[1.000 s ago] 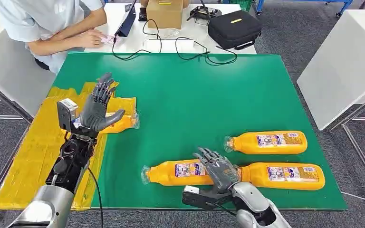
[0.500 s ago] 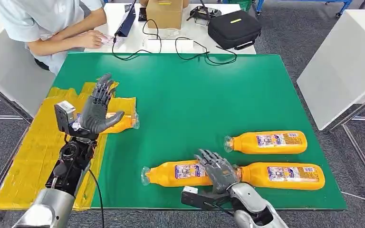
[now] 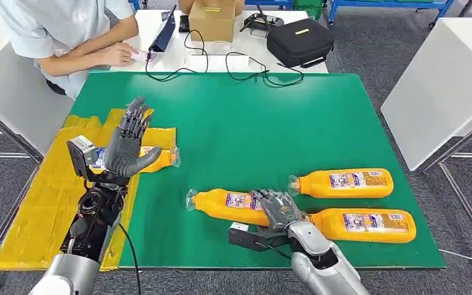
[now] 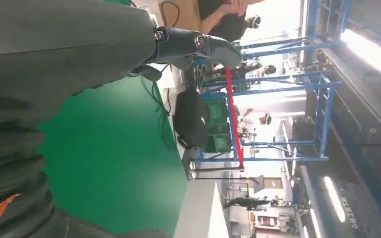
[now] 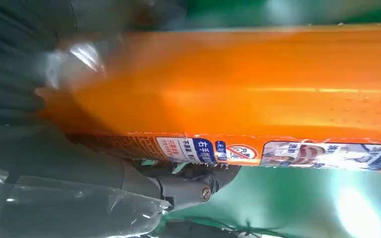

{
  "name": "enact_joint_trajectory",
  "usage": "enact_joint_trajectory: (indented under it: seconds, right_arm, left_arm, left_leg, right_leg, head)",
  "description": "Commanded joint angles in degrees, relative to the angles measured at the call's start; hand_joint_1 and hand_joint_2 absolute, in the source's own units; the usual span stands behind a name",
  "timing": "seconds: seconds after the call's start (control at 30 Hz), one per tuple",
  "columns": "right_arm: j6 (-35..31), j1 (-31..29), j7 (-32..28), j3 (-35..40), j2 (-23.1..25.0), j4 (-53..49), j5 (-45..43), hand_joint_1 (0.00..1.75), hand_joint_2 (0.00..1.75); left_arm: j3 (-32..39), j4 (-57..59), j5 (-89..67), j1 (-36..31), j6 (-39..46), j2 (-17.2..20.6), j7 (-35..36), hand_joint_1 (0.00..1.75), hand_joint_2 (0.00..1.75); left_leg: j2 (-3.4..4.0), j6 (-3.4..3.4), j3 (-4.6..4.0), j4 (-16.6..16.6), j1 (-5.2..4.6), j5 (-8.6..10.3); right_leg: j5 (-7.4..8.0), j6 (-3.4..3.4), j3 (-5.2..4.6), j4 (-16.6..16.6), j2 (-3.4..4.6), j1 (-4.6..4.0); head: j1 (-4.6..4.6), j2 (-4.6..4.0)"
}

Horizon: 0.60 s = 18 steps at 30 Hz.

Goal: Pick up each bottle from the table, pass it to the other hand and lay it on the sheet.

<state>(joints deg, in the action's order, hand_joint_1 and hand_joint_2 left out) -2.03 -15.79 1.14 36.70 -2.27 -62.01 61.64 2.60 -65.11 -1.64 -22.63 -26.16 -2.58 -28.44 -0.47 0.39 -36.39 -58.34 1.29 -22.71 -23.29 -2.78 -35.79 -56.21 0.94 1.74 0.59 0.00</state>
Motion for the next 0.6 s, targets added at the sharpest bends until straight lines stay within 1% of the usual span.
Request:
enact_joint_trajectory:
  seconds: [0.03, 0.1, 0.2, 0.3, 0.33, 0.37, 0.4, 0.47, 0.5, 0.57, 0.6]
  right_arm:
    - [0.48, -0.50, 0.38, -1.59, 1.95, 11.10, 0.28, 1.71, 1.75]
    - [-0.68, -0.15, -0.29, -2.57, 2.18, 10.73, 0.16, 1.75, 1.75]
    - [-1.96, 0.49, -2.38, -4.31, 2.47, 8.83, -1.63, 1.75, 1.75]
    - [-6.31, 0.86, -4.88, -7.37, 3.76, 5.91, -4.97, 1.75, 1.75]
    - [-11.01, 1.67, -7.18, -10.38, 5.07, 3.36, -8.76, 1.75, 1.75]
    - [-10.62, 1.78, -6.94, -10.44, 4.96, 2.01, -8.98, 1.75, 1.75]
    - [-10.62, 1.78, -6.94, -10.44, 4.96, 2.01, -8.98, 1.75, 1.75]
    - [-16.09, 2.96, -9.99, -13.78, 6.39, -0.93, -13.51, 1.75, 1.75]
    - [-17.38, 3.15, -11.17, -14.60, 6.77, -1.49, -15.04, 1.75, 1.75]
    - [-22.30, 3.80, -16.84, -17.54, 8.07, -4.07, -23.51, 1.75, 1.75]
    - [-22.88, 3.58, -17.66, -17.76, 8.02, -4.29, -25.09, 1.75, 1.75]
  left_arm:
    - [0.13, 3.32, 0.63, -1.69, -0.03, -0.28, 0.14, 0.00, 1.75]
    - [-0.21, 2.29, 0.78, -0.93, 0.08, -0.30, 0.14, 0.00, 1.75]
    - [-0.61, 0.86, 0.96, -0.13, 0.12, -0.41, 0.37, 0.00, 1.75]
    - [-0.98, -1.32, 0.92, 0.95, 0.23, -0.45, 0.76, 0.00, 1.75]
    - [-1.47, -3.04, 0.73, 1.79, 0.27, -0.38, 1.42, 0.00, 1.75]
    - [-1.63, -4.23, 0.85, 2.33, 0.33, -0.40, 2.14, 0.00, 1.75]
    - [-1.63, -4.23, 0.85, 2.33, 0.33, -0.40, 2.14, 0.00, 1.75]
    - [-3.03, -4.92, 0.25, 2.61, 0.69, -0.32, 4.42, 0.00, 1.75]
    - [-3.62, -4.84, -0.01, 2.54, 0.74, -0.34, 5.02, 0.00, 1.75]
    - [-6.45, -4.13, 0.03, 1.83, 1.49, -0.51, 7.97, 0.00, 1.75]
    - [-7.60, -4.01, 0.14, 1.50, 1.86, -0.66, 8.19, 0.00, 1.75]
  left_leg:
    - [-0.12, 0.10, 0.06, 0.12, 0.04, 0.08]
    - [-0.12, 0.07, 0.18, 0.10, 0.06, 0.03]
    - [-0.11, 0.02, 0.25, 0.15, 0.05, 0.10]
    - [-0.04, 0.00, 0.24, 0.10, 0.05, 0.10]
    - [0.02, -0.04, 0.23, 0.09, 0.04, 0.11]
    - [0.04, -0.04, 0.26, 0.11, 0.03, 0.17]
    - [0.05, 0.08, 0.21, 0.03, 0.01, 0.29]
    - [0.08, 0.09, 0.09, -0.01, 0.02, 0.27]
    - [0.04, 0.10, 0.01, -0.01, 0.02, 0.25]
    - [0.01, 0.07, -0.16, 0.01, 0.00, 0.30]
    - [-0.07, 0.09, -0.25, -0.02, -0.01, 0.30]
  right_leg:
    - [0.08, 0.20, 0.16, 0.14, -0.25, -0.10]
    - [0.02, 0.16, 0.26, 0.13, -0.22, -0.10]
    - [0.03, 0.22, 0.34, 0.16, -0.25, -0.11]
    - [0.03, 0.21, 0.36, 0.12, -0.17, -0.11]
    - [0.05, 0.20, 0.39, 0.09, -0.10, -0.10]
    - [0.08, 0.21, 0.82, 0.09, -0.06, -0.07]
    - [0.23, 0.30, 0.78, -0.02, -0.03, -0.04]
    - [0.31, 0.24, 0.69, -0.06, -0.02, -0.06]
    - [0.26, 0.32, 0.64, -0.07, -0.11, -0.08]
    - [0.31, 0.22, 0.49, -0.07, -0.08, -0.04]
    - [0.27, 0.24, 0.43, -0.11, -0.18, -0.04]
  head:
    - [0.02, 0.00]
    - [0.02, 0.00]
    - [0.02, 0.00]
    - [0.02, 0.00]
    - [0.04, 0.00]
    - [0.02, 0.00]
    - [0.00, 0.00]
    - [0.02, 0.00]
    - [0.04, 0.00]
    - [0.02, 0.00]
    - [0.02, 0.00]
